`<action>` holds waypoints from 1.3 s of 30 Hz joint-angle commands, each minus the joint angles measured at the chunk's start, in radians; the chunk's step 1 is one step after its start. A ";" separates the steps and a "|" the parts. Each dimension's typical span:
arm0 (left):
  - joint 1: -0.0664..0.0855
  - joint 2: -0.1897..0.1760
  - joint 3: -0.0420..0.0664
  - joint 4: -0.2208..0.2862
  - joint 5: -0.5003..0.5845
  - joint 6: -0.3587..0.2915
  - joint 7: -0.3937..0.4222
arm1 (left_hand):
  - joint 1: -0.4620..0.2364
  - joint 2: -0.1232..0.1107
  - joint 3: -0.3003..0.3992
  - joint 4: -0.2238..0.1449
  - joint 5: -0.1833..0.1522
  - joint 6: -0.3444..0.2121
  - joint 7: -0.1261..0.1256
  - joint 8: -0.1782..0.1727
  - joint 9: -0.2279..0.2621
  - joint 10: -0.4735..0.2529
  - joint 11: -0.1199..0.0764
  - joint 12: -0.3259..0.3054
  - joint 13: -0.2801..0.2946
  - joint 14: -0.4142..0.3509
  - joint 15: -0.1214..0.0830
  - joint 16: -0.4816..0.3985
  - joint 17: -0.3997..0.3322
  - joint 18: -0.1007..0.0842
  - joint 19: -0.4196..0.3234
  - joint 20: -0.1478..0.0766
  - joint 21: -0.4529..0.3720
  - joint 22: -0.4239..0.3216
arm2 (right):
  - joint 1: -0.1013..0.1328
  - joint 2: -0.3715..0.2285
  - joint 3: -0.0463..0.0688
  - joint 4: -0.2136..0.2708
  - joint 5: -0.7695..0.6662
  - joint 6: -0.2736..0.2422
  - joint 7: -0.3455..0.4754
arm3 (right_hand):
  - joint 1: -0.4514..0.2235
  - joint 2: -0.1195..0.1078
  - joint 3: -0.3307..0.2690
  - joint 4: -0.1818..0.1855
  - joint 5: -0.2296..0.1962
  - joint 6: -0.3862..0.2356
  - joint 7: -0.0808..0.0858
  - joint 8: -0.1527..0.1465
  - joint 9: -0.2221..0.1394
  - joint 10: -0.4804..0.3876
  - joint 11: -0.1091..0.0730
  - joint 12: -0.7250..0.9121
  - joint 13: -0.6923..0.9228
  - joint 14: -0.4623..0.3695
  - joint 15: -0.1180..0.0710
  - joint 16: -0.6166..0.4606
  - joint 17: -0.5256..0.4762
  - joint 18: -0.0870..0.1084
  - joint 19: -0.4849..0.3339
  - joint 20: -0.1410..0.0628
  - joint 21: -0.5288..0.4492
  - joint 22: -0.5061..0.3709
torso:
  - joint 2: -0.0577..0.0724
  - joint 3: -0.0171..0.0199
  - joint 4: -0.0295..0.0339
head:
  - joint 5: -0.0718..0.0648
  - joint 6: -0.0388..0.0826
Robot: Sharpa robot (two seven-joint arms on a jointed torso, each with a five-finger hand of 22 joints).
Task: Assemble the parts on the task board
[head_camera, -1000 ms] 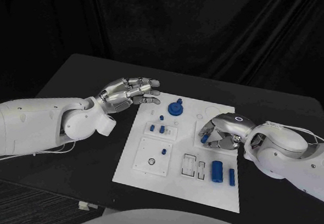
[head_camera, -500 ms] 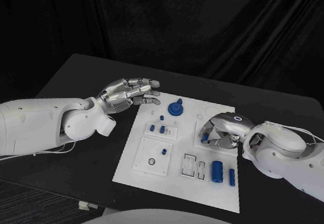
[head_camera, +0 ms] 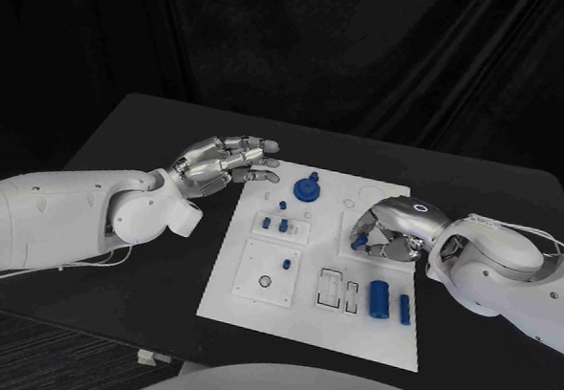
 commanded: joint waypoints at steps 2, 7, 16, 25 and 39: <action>-0.002 0.002 0.001 -0.001 0.007 0.015 0.010 | -0.002 0.010 0.008 0.000 0.003 -0.008 -0.001 0.004 -0.002 -0.010 0.001 0.004 -0.001 -0.005 0.002 0.006 -0.002 0.015 -0.008 -0.001 -0.003 0.001 | 0.023 -0.011 0.000 0.032 -0.015 -0.022 -0.007 | 0.013 -0.005 0.039 -0.004 -0.048 0.018 0.009 0.004 0.011 0.015 0.001 -0.016 0.001 0.011 -0.006 -0.012 -0.008 -0.010 -0.006 -0.004 -0.012 0.121 | 0.000 0.0001 -0.0001 | 0.002 0.000; -0.002 0.002 0.001 -0.001 0.007 0.015 0.008 | -0.002 0.010 0.008 0.000 0.003 -0.008 -0.001 0.004 -0.002 -0.010 0.001 0.004 -0.001 -0.005 0.002 0.006 -0.002 0.015 -0.008 -0.001 -0.003 0.001 | 0.061 -0.025 0.000 0.070 -0.017 -0.020 -0.016 | 0.010 -0.008 0.046 -0.003 -0.053 0.022 0.011 0.005 0.013 0.017 0.002 -0.019 0.002 0.011 -0.006 -0.013 -0.009 -0.009 -0.007 -0.004 -0.015 0.121 | 0.000 0.0001 -0.0004 | 0.004 0.000; -0.002 0.004 0.001 -0.005 0.007 0.014 0.007 | -0.002 0.010 0.008 0.000 0.003 -0.008 -0.001 0.004 -0.002 -0.010 0.001 0.004 -0.001 -0.005 0.002 0.006 -0.002 0.015 -0.008 -0.001 -0.003 0.001 | 0.129 -0.025 0.000 0.172 -0.027 0.086 -0.023 | 0.009 -0.012 0.058 -0.005 -0.056 0.025 0.010 0.005 0.017 0.022 0.002 -0.023 0.002 0.011 -0.006 -0.013 -0.009 -0.009 -0.008 -0.003 -0.015 0.120 | 0.000 0.0000 0.0002 | 0.000 0.000; -0.004 0.008 0.001 -0.006 0.007 0.015 0.008 | -0.008 0.008 0.018 -0.008 0.001 -0.011 0.000 0.006 -0.005 -0.020 -0.001 0.002 -0.005 -0.008 0.005 0.007 -0.003 0.014 -0.010 0.000 -0.002 0.004 | 0.104 0.103 0.000 0.180 -0.114 0.193 -0.023 | -0.006 -0.022 0.077 -0.002 -0.074 0.034 0.006 0.003 0.024 0.038 -0.001 -0.032 0.002 0.011 -0.008 -0.016 -0.012 -0.009 -0.011 -0.004 -0.018 0.120 | -0.001 -0.0001 -0.0003 | -0.007 0.000; -0.004 0.006 0.001 -0.003 0.007 0.014 0.005 | -0.011 0.008 0.019 -0.008 0.000 -0.011 0.000 0.007 -0.006 -0.021 0.000 0.003 -0.006 -0.009 0.005 0.007 -0.003 0.014 -0.011 0.000 -0.002 0.004 | 0.015 0.277 0.001 0.083 -0.184 0.140 0.015 | -0.014 -0.029 0.086 -0.004 -0.080 0.040 0.003 0.003 0.029 0.052 -0.006 -0.034 0.004 0.015 -0.011 -0.006 0.003 -0.010 -0.009 -0.005 -0.005 0.122 | 0.002 0.0011 0.0013 | -0.001 0.000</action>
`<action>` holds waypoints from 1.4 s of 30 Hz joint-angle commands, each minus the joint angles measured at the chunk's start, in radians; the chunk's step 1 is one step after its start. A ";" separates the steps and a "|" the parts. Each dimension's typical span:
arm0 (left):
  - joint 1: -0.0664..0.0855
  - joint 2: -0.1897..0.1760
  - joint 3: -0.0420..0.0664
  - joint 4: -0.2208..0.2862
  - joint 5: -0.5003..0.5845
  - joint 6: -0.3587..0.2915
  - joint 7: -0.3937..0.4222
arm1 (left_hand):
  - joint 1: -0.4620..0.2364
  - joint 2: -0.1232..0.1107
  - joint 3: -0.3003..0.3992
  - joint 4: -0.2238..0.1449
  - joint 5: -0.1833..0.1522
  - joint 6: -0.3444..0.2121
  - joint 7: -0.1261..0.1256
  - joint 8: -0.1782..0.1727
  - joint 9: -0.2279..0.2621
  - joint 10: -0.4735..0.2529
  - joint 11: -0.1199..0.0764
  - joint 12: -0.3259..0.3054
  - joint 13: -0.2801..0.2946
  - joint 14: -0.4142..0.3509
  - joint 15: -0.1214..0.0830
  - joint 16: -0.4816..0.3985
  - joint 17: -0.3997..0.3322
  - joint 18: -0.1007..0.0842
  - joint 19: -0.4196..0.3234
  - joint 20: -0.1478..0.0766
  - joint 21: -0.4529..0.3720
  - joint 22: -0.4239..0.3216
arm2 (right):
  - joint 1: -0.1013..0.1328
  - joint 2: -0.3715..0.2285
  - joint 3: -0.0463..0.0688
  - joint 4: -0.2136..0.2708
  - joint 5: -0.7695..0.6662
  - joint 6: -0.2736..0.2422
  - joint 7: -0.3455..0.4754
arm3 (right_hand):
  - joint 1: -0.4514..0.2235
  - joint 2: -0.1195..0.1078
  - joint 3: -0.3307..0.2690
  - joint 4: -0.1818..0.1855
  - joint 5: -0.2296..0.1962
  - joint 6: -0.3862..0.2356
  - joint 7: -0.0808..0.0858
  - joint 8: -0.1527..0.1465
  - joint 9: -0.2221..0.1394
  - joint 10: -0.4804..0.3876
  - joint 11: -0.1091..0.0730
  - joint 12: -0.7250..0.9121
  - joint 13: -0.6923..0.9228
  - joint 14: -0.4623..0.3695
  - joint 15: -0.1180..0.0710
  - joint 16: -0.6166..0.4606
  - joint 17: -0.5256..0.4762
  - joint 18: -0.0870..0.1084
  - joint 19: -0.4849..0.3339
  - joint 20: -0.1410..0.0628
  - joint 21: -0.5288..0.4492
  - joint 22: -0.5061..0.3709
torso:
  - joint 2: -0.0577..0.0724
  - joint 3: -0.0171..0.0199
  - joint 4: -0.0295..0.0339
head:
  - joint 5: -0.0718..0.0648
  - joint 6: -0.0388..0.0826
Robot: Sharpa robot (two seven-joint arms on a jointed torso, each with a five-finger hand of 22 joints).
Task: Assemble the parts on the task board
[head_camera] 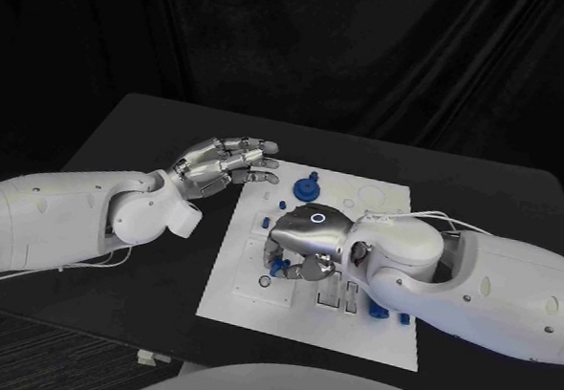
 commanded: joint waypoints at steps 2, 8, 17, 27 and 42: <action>-0.001 0.001 0.001 0.003 0.007 0.011 0.008 | -0.006 0.003 0.005 0.000 0.000 -0.004 0.000 0.007 -0.002 -0.008 0.003 0.003 -0.001 -0.005 0.001 0.007 -0.001 0.014 -0.007 0.003 -0.002 0.001 | -0.014 0.020 0.001 -0.011 -0.056 -0.037 0.021 | -0.007 -0.003 0.009 0.001 -0.006 0.006 0.000 0.001 0.003 0.014 -0.005 -0.003 0.002 0.019 -0.008 0.008 0.006 -0.011 -0.005 -0.002 0.012 0.122 | 0.001 0.0001 0.0005 | 0.001 0.000; -0.001 0.002 0.001 0.000 0.007 0.012 0.008 | -0.008 0.003 0.007 -0.001 0.000 -0.004 0.001 0.007 -0.002 -0.009 0.004 0.003 -0.001 -0.007 0.001 0.007 -0.001 0.014 -0.007 0.004 -0.002 0.002 | -0.023 0.034 0.001 -0.016 -0.074 -0.058 0.026 | -0.010 -0.006 0.011 0.000 -0.007 0.007 -0.001 -0.001 0.004 0.020 -0.006 -0.003 0.003 0.021 -0.009 0.014 0.014 -0.012 -0.002 -0.003 0.021 0.124 | 0.000 -0.0007 -0.0006 | 0.001 0.000; -0.001 0.006 0.001 -0.005 0.007 0.016 0.004 | -0.008 0.003 0.007 -0.001 0.000 -0.004 0.001 0.007 -0.002 -0.009 0.004 0.003 -0.001 -0.007 0.001 0.007 -0.001 0.014 -0.007 0.004 -0.002 0.002 | -0.033 0.041 0.001 -0.024 -0.095 -0.063 0.017 | -0.012 -0.011 0.017 -0.004 -0.008 0.005 -0.001 -0.004 0.005 0.030 -0.009 -0.002 0.005 0.022 -0.012 0.016 0.015 -0.012 -0.002 -0.005 0.024 0.125 | -0.001 -0.0008 -0.0009 | 0.000 0.000; -0.001 0.007 0.001 -0.009 0.007 0.019 -0.001 | -0.010 0.003 0.008 -0.001 0.000 -0.005 0.001 0.007 -0.003 -0.010 0.004 0.003 -0.002 -0.008 0.001 0.007 -0.001 0.013 -0.008 0.004 -0.002 0.002 | -0.046 0.050 0.001 -0.037 -0.105 -0.047 0.011 | -0.012 -0.011 0.019 -0.006 -0.008 0.005 -0.001 -0.005 0.006 0.033 -0.010 -0.001 0.006 0.022 -0.012 0.016 0.015 -0.012 -0.002 -0.005 0.023 0.125 | -0.001 -0.0006 -0.0008 | 0.000 0.000; -0.001 0.008 0.001 -0.014 0.007 0.022 -0.004 | -0.011 0.003 0.010 -0.001 -0.001 -0.005 0.001 0.008 -0.003 -0.010 0.005 0.003 -0.002 -0.009 0.001 0.006 -0.002 0.013 -0.008 0.004 -0.002 0.002 | -0.068 0.062 0.001 -0.058 -0.106 -0.034 0.013 | -0.012 -0.014 0.023 -0.010 -0.009 0.004 -0.001 -0.008 0.007 0.039 -0.011 0.000 0.008 0.021 -0.014 0.013 0.011 -0.011 -0.003 -0.007 0.018 0.123 | -0.001 -0.0009 -0.0010 | 0.000 0.000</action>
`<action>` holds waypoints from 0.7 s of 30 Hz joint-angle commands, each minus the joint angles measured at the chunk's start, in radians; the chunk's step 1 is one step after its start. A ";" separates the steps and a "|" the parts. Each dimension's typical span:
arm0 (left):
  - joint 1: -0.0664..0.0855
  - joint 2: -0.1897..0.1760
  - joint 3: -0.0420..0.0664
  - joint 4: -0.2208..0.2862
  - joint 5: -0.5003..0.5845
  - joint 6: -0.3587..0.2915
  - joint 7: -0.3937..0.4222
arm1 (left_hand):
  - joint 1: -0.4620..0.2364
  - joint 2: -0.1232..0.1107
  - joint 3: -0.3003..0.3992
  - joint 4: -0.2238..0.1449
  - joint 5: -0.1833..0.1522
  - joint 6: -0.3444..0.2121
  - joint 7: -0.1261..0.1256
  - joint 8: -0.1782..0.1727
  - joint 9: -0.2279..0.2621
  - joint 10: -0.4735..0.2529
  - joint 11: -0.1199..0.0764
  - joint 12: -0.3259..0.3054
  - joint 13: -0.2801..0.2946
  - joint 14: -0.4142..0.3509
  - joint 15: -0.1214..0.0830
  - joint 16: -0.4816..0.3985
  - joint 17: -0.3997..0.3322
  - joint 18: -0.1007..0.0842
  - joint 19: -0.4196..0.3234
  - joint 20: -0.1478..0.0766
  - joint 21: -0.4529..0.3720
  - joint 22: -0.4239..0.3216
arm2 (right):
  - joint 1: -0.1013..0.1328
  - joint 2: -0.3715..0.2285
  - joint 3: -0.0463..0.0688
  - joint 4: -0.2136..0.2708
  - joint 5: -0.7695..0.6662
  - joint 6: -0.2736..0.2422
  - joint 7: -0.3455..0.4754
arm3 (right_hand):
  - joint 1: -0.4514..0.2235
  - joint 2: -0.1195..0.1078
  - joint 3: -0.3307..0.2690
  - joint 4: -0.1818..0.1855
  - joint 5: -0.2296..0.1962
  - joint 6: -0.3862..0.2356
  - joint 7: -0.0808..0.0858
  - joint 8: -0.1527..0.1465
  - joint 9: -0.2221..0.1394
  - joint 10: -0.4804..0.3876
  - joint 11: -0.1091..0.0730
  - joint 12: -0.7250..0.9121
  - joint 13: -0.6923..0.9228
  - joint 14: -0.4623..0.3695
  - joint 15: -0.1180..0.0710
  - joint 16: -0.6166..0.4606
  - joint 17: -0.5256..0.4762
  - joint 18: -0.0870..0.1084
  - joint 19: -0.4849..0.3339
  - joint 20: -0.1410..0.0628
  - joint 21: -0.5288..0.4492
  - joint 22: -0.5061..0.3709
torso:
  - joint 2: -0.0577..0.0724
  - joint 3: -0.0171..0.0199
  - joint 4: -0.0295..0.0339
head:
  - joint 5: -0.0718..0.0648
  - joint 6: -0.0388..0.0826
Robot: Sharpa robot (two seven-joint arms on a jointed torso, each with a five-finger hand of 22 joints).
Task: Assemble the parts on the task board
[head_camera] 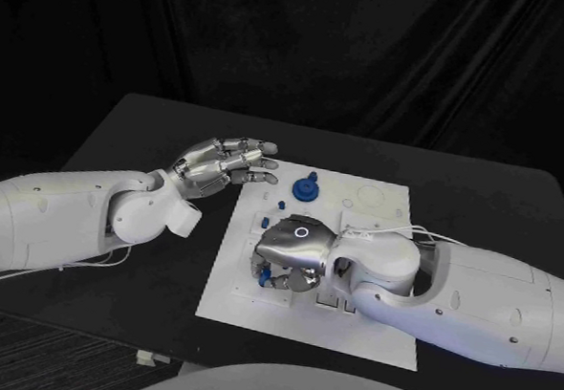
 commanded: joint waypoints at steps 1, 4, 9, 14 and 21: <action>-0.001 0.002 0.001 0.000 0.007 0.017 0.007 | -0.007 -0.001 0.007 0.002 -0.001 -0.006 0.001 0.004 -0.001 -0.007 0.001 0.003 -0.001 -0.009 0.001 0.006 -0.001 0.013 -0.005 0.000 -0.002 0.001 | -0.005 0.001 0.001 -0.004 -0.012 0.008 -0.004 | 0.003 0.001 0.007 0.000 -0.001 0.004 -0.001 -0.007 0.001 0.018 -0.011 0.004 0.001 0.020 -0.008 0.000 -0.003 -0.011 -0.003 -0.007 -0.004 0.124 | 0.000 0.0002 0.0000 | 0.000 0.000; -0.001 0.002 0.001 -0.001 0.007 0.017 0.007 | -0.007 -0.001 0.007 0.002 -0.001 -0.006 0.001 0.004 -0.001 -0.007 0.001 0.003 -0.001 -0.009 0.001 0.006 -0.001 0.013 -0.005 0.000 -0.002 0.001 | -0.007 0.001 0.000 -0.006 -0.012 0.015 -0.006 | 0.003 0.001 0.008 0.000 -0.001 0.004 -0.001 -0.007 0.001 0.018 -0.011 0.004 0.001 0.020 -0.008 0.000 -0.004 -0.011 -0.004 -0.007 -0.006 0.123 | 0.000 0.0002 0.0000 | -0.001 0.000; -0.001 0.003 0.001 -0.001 0.007 0.018 0.005 | -0.008 -0.001 0.008 0.001 0.000 -0.006 0.002 0.004 -0.001 -0.008 0.002 0.003 -0.002 -0.009 0.001 0.006 -0.001 0.013 -0.005 0.000 -0.002 0.002 | -0.010 0.001 0.000 -0.008 -0.012 0.024 -0.008 | 0.006 0.000 0.015 -0.006 0.003 0.002 0.000 -0.010 0.002 0.017 -0.010 0.002 0.002 0.017 -0.008 -0.004 -0.008 -0.010 -0.006 -0.007 -0.011 0.122 | 0.000 0.0002 -0.0001 | -0.002 0.000; -0.002 0.004 0.001 -0.003 0.007 0.019 0.003 | -0.008 -0.001 0.008 0.001 0.000 -0.006 0.002 0.004 -0.001 -0.008 0.002 0.003 -0.002 -0.009 0.001 0.006 -0.001 0.013 -0.005 0.000 -0.002 0.002 | -0.011 -0.001 0.000 -0.007 -0.012 0.029 -0.010 | 0.007 -0.001 0.018 -0.009 0.006 0.002 0.001 -0.011 0.002 0.017 -0.010 0.001 0.003 0.016 -0.008 -0.006 -0.011 -0.010 -0.007 -0.008 -0.013 0.122 | -0.001 0.0004 -0.0003 | -0.001 0.000; -0.002 0.006 0.001 -0.005 0.007 0.021 -0.001 | -0.008 -0.001 0.008 0.001 0.000 -0.006 0.002 0.004 -0.001 -0.008 0.002 0.003 -0.002 -0.009 0.001 0.006 -0.001 0.013 -0.005 0.000 -0.002 0.002 | -0.012 -0.003 0.000 -0.005 -0.012 0.030 -0.010 | 0.007 -0.002 0.018 -0.010 0.007 0.002 0.001 -0.012 0.002 0.017 -0.010 0.001 0.003 0.016 -0.007 -0.006 -0.010 -0.010 -0.008 -0.008 -0.013 0.122 | 0.000 0.0002 -0.0004 | -0.002 0.000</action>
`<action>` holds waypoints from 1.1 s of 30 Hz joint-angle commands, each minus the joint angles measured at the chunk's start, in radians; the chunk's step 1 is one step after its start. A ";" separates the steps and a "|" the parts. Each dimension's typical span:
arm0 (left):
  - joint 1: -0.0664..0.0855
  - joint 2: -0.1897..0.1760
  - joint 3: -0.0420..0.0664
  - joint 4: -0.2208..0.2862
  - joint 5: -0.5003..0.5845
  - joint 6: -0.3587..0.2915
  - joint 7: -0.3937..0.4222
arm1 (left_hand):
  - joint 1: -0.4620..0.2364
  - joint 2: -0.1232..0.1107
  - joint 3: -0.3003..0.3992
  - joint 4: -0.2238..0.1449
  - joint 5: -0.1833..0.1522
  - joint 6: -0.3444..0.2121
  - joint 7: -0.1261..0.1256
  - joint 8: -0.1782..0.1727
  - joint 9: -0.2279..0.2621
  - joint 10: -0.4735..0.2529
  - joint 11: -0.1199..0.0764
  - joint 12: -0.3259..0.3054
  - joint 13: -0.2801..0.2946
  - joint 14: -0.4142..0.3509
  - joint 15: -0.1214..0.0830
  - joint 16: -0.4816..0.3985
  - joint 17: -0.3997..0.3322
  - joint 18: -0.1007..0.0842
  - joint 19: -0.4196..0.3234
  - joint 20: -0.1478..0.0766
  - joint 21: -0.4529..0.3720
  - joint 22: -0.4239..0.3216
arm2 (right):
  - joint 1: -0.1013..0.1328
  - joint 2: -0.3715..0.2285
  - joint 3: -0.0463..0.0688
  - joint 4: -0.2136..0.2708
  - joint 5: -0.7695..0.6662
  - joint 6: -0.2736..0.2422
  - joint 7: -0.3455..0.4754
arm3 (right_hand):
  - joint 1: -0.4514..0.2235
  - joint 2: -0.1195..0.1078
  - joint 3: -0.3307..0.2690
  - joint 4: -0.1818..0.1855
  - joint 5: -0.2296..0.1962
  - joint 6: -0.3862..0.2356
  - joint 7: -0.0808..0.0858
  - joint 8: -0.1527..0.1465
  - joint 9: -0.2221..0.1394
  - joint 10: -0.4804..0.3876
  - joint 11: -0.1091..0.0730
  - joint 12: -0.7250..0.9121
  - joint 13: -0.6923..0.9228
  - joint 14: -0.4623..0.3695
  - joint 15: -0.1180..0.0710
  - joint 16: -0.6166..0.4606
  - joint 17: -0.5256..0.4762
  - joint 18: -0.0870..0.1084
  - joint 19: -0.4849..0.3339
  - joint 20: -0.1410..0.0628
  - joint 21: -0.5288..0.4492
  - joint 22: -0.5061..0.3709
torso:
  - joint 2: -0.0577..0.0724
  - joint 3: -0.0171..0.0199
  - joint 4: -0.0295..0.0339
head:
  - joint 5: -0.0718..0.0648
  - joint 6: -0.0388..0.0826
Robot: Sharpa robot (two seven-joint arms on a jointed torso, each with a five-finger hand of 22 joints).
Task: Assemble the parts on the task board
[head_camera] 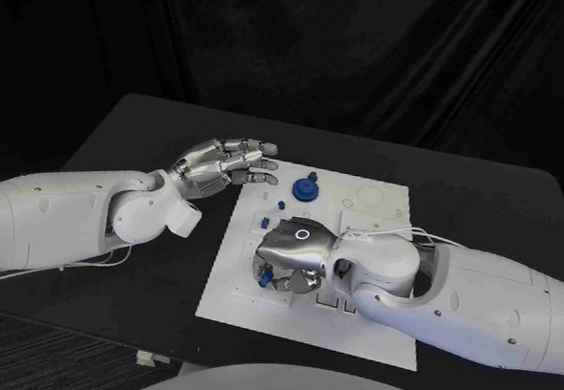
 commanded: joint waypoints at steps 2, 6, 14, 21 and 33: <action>-0.001 0.002 0.001 0.000 0.007 0.016 0.004 | -0.008 -0.001 0.005 -0.002 0.000 -0.006 0.002 0.004 -0.001 -0.008 0.002 0.003 -0.001 -0.009 0.001 0.006 -0.001 0.013 -0.005 0.000 -0.002 0.001 | -0.003 -0.002 0.000 0.002 -0.009 0.019 -0.009 | 0.010 0.001 0.006 -0.003 0.005 0.002 0.001 -0.003 0.001 0.013 -0.006 0.006 0.001 0.016 -0.007 -0.006 0.000 -0.010 -0.004 -0.004 -0.006 0.122 | 0.000 -0.0001 -0.0003 | 0.000 0.000; -0.001 0.002 0.001 0.000 0.007 0.016 0.002 | -0.011 0.000 0.007 -0.002 0.000 -0.006 0.002 0.005 -0.002 -0.009 0.002 0.004 -0.002 -0.011 0.000 0.006 -0.002 0.013 -0.007 0.000 -0.003 0.002 | -0.003 -0.002 0.000 0.002 -0.009 0.021 -0.010 | 0.009 0.000 0.007 -0.005 0.003 0.000 0.002 -0.005 0.001 0.012 -0.005 0.005 0.002 0.015 -0.007 -0.008 -0.002 -0.010 -0.005 -0.004 -0.008 0.121 | 0.001 -0.0001 -0.0001 | -0.002 0.000; -0.002 0.004 0.001 -0.001 0.007 0.017 0.001 | -0.012 0.000 0.009 -0.003 -0.001 -0.007 0.002 0.005 -0.002 -0.010 0.002 0.004 -0.002 -0.013 -0.001 0.006 -0.002 0.013 -0.007 -0.001 -0.003 0.002 | -0.003 0.001 0.000 -0.002 -0.009 0.018 -0.006 | -0.022 -0.010 0.016 0.001 -0.030 -0.042 0.017 -0.037 -0.005 -0.027 0.011 -0.015 0.000 0.012 0.006 -0.010 -0.004 -0.010 -0.011 0.003 -0.016 0.119 | 0.001 -0.0001 0.0000 | -0.003 0.000; -0.002 0.005 0.001 -0.002 0.007 0.018 0.000 | -0.012 0.000 0.009 -0.003 -0.001 -0.007 0.002 0.005 -0.002 -0.010 0.002 0.004 -0.002 -0.013 -0.001 0.006 -0.002 0.013 -0.007 -0.001 -0.003 0.002 | -0.003 0.004 0.000 -0.007 -0.009 -0.001 0.006 | -0.070 -0.034 -0.002 0.010 -0.108 -0.293 -0.040 -0.094 -0.064 -0.162 0.043 -0.059 -0.008 0.006 0.031 -0.012 -0.010 -0.009 -0.017 0.026 -0.031 0.115 | 0.001 -0.0001 0.0002 | -0.002 0.000; -0.002 0.005 0.001 -0.005 0.007 0.019 -0.002 | -0.015 0.000 0.010 -0.003 -0.001 -0.008 0.002 0.005 -0.003 -0.011 0.002 0.004 -0.003 -0.014 -0.001 0.005 -0.002 0.014 -0.008 -0.001 -0.003 0.002 | -0.003 -0.001 0.000 -0.012 -0.009 -0.059 0.026 | -0.086 -0.034 -0.086 0.037 -0.171 -0.439 -0.067 -0.091 -0.102 -0.245 0.054 -0.052 -0.008 0.003 0.040 -0.010 -0.012 -0.006 -0.019 0.038 -0.038 0.114 | 0.001 -0.0001 0.0007 | -0.002 0.000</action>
